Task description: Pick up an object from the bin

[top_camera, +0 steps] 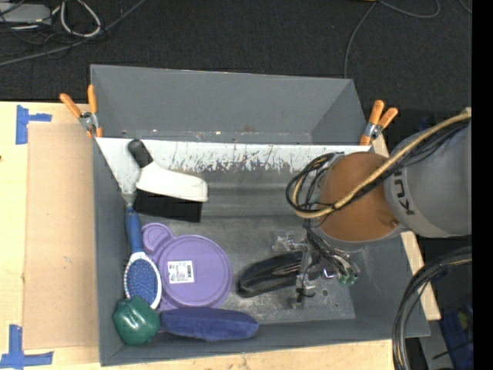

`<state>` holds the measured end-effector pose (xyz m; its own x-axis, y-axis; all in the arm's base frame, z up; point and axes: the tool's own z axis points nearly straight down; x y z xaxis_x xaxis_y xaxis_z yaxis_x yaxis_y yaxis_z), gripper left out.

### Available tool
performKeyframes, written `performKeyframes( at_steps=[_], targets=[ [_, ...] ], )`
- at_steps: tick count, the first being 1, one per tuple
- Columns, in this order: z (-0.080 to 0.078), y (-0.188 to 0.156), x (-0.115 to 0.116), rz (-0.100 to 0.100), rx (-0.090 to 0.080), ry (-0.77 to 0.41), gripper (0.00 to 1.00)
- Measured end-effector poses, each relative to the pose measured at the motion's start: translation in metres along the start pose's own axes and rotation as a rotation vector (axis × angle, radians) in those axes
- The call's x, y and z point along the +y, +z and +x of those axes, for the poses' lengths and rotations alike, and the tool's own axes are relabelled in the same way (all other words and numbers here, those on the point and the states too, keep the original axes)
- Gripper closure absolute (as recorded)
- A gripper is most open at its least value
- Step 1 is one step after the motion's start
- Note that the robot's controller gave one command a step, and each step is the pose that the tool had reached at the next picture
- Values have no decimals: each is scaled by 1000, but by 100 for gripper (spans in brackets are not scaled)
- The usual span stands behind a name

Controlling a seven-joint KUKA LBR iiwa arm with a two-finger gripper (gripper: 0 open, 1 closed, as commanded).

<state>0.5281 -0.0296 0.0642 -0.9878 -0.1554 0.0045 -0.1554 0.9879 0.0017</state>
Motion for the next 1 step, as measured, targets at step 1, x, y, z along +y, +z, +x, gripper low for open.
performKeyframes(
  at_steps=[1],
  targets=[
    [0,-2,0,0,-1,0,100]
  ],
)
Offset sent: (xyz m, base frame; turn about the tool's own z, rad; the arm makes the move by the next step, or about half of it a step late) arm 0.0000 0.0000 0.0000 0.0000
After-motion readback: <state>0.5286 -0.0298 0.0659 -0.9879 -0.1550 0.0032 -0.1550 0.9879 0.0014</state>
